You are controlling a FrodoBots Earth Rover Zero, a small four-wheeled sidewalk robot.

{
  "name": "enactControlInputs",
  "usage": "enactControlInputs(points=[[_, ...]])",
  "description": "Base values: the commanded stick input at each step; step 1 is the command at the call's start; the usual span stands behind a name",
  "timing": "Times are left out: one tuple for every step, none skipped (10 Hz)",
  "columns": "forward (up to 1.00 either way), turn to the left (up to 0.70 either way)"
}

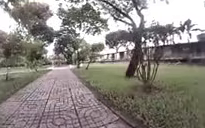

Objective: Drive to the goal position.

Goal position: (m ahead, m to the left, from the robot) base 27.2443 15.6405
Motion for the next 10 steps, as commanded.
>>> enactControlInputs(points=[[0.5, 0.0], [0.5, 0.27], [0.5, 0.27], [0.5, 0.24], [0.5, 0.02], [0.5, 0.11], [0.5, 0.24], [0.5, 0.27], [0.5, 0.27], [0.5, 0.27]])
